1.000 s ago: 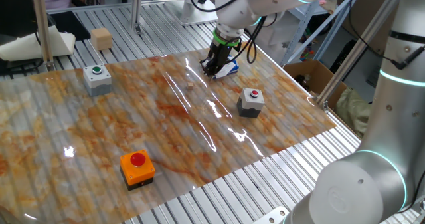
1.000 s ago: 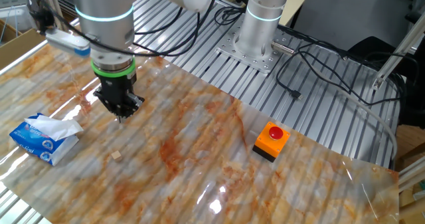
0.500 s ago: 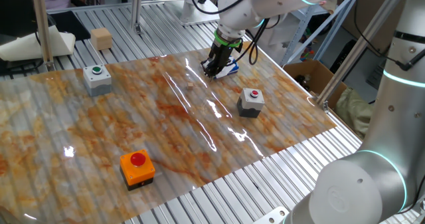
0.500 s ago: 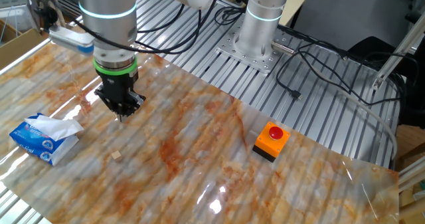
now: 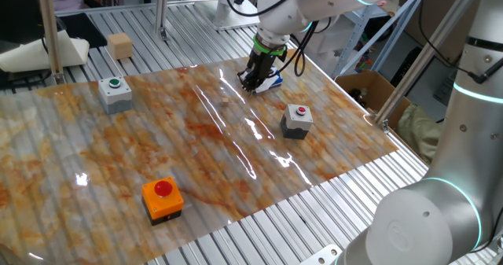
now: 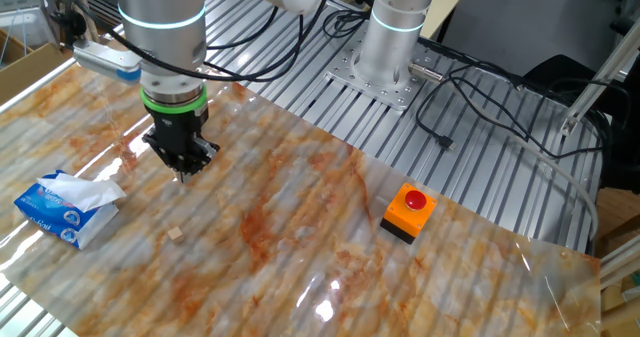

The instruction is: Use the gripper to push the small block from left to right

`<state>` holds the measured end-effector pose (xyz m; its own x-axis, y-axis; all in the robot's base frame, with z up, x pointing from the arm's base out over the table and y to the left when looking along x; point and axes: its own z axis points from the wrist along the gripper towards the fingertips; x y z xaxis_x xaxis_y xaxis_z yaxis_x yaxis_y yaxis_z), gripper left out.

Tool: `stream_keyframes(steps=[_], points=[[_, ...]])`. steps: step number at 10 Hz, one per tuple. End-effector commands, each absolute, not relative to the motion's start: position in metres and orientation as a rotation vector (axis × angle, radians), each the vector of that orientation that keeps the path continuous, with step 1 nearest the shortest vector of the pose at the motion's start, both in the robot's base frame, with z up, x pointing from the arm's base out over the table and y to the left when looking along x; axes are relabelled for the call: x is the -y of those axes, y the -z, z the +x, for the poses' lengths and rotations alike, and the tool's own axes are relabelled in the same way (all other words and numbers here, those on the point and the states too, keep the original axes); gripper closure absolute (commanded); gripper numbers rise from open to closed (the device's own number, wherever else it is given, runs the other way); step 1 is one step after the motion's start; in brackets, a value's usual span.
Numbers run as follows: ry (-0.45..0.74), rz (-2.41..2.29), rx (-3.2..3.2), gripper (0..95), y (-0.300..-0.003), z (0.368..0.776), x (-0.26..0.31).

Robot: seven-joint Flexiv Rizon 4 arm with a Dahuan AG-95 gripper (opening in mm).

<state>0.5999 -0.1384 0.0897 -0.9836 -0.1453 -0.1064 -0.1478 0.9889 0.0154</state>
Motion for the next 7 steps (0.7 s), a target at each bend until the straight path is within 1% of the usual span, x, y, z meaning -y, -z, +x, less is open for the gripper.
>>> stream_keyframes(steps=[1, 5, 6, 7], points=[[-0.036, -0.214, -3.032, 95.0, -0.0892, 0.6001, 0.1386], [-0.075, -0.199, -3.105, 95.0, -0.0892, 0.6001, 0.1386], [-0.067, -0.211, -3.125, 95.0, -0.0892, 0.6001, 0.1386], [-0.025, -0.216, -3.130, 95.0, -0.0892, 0.6001, 0.1386]])
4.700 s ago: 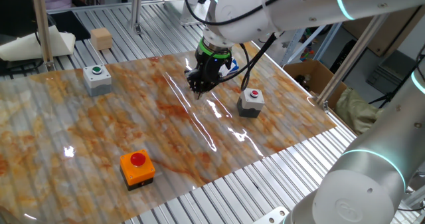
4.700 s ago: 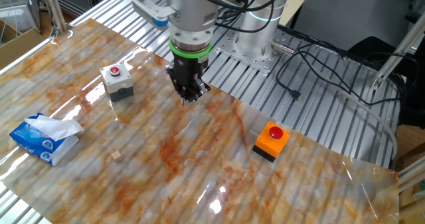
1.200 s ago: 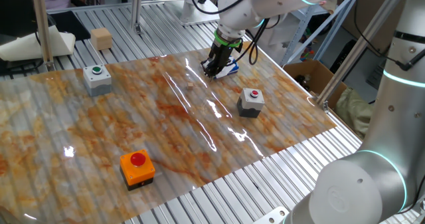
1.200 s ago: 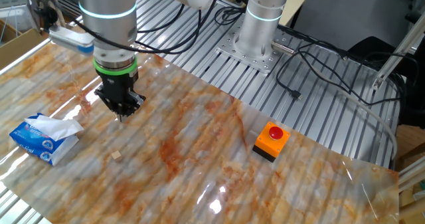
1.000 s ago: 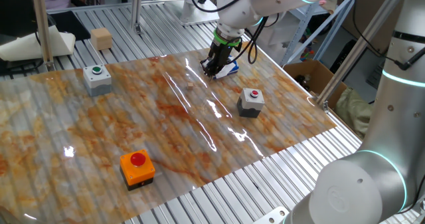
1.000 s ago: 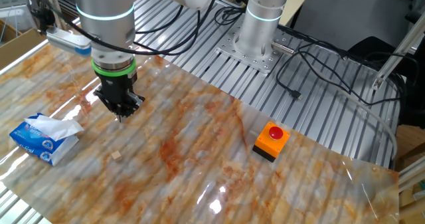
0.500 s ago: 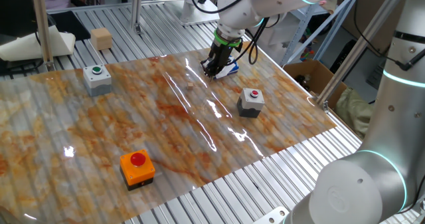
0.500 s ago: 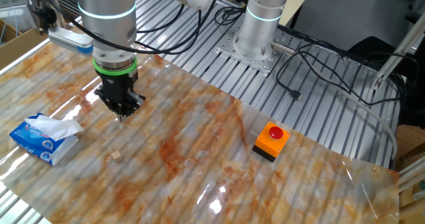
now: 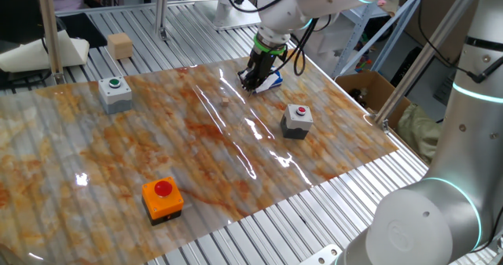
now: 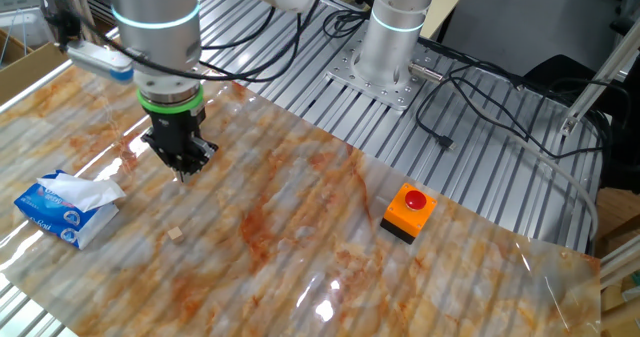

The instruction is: Use the gripper to push the small block from left to right

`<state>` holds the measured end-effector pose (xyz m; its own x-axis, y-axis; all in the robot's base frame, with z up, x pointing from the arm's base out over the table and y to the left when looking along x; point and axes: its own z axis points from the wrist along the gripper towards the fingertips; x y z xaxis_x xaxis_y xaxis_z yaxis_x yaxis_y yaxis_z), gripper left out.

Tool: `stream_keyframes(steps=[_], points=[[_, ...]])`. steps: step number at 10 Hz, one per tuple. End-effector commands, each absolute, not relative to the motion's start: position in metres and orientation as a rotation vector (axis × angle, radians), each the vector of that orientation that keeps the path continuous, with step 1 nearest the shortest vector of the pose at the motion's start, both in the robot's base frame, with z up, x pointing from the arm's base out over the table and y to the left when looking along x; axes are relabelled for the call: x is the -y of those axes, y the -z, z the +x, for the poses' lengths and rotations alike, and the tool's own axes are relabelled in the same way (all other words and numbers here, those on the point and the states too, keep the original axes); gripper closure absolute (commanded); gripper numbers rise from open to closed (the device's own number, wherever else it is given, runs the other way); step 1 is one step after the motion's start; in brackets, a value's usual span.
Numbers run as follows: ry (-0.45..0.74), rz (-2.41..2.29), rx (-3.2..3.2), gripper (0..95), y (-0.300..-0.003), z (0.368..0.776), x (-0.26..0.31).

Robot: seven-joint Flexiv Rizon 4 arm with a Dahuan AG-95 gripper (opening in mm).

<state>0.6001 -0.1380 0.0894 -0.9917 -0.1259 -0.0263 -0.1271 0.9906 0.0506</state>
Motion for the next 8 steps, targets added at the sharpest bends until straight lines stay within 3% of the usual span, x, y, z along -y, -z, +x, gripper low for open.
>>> stream_keyframes(steps=[1, 8], points=[[-0.001, -0.186, -3.133, 95.0, -0.0892, 0.6001, 0.1386], [0.121, -0.179, -3.238, 95.0, -0.0892, 0.6001, 0.1386]])
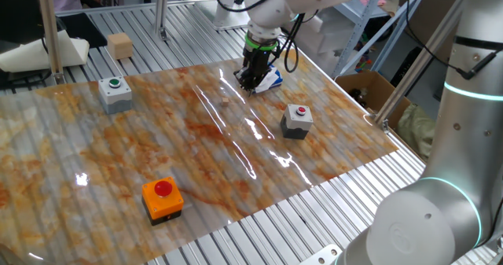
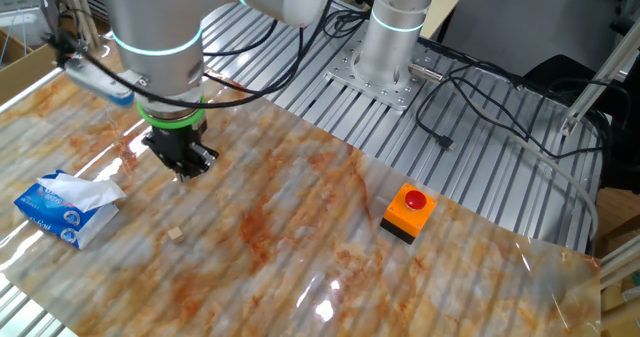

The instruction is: Use the gripper to push the small block from left to right

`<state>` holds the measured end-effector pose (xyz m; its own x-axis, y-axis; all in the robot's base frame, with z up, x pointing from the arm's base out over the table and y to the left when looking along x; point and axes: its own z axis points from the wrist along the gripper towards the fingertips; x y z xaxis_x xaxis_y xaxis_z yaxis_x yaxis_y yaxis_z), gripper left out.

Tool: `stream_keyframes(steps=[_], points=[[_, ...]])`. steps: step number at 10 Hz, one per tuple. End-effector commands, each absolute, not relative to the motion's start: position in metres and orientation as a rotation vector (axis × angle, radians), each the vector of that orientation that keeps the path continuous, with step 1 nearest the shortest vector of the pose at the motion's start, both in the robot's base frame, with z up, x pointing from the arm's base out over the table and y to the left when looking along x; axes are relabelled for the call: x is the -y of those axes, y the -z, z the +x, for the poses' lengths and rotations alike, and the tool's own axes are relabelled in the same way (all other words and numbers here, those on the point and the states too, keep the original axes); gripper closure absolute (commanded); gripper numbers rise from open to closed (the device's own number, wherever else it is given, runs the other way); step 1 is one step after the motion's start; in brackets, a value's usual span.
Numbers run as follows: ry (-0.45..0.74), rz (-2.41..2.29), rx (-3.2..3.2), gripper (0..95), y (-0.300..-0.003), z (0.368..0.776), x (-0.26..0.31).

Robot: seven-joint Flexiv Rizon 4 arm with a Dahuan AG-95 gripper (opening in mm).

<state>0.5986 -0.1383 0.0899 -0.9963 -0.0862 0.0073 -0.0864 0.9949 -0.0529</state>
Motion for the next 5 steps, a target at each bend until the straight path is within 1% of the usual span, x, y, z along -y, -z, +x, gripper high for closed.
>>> stream_keyframes(steps=[1, 4, 5], points=[[-0.130, 0.160, 3.033, 95.0, -0.0892, 0.6001, 0.1386], [-0.188, 0.228, 3.029, 95.0, -0.0892, 0.6001, 0.1386], [-0.182, 0.235, 3.034, 95.0, -0.0892, 0.6001, 0.1386]])
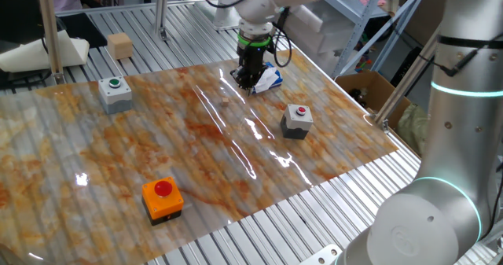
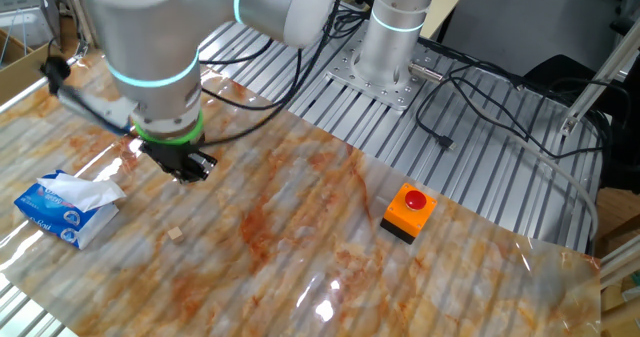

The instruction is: Use the gripper to push the small block from left to right

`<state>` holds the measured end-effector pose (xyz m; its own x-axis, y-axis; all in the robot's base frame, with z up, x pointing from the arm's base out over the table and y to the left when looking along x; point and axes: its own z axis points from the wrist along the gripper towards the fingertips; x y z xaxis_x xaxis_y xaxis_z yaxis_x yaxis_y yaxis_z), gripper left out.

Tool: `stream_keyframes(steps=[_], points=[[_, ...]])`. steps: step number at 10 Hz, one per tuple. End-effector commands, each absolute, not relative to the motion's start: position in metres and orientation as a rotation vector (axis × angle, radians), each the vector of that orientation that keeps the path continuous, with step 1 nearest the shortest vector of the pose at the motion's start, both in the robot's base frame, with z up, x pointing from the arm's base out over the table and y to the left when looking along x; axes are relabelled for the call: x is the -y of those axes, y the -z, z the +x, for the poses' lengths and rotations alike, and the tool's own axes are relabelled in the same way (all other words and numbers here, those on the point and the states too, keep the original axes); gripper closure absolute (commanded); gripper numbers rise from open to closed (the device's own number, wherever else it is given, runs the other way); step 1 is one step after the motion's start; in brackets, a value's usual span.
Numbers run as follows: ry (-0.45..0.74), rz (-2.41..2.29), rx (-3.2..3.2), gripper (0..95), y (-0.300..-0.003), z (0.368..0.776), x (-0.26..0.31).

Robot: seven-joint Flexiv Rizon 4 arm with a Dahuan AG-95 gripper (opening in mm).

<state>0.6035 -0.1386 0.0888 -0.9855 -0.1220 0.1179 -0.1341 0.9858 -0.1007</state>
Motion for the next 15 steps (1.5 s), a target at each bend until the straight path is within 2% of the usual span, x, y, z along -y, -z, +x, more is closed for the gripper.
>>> stream_keyframes(steps=[1, 15], points=[[-0.183, 0.243, 3.038, 95.0, -0.0892, 0.6001, 0.1386], [-0.180, 0.278, 3.087, 95.0, -0.0891, 0.6002, 0.1386]])
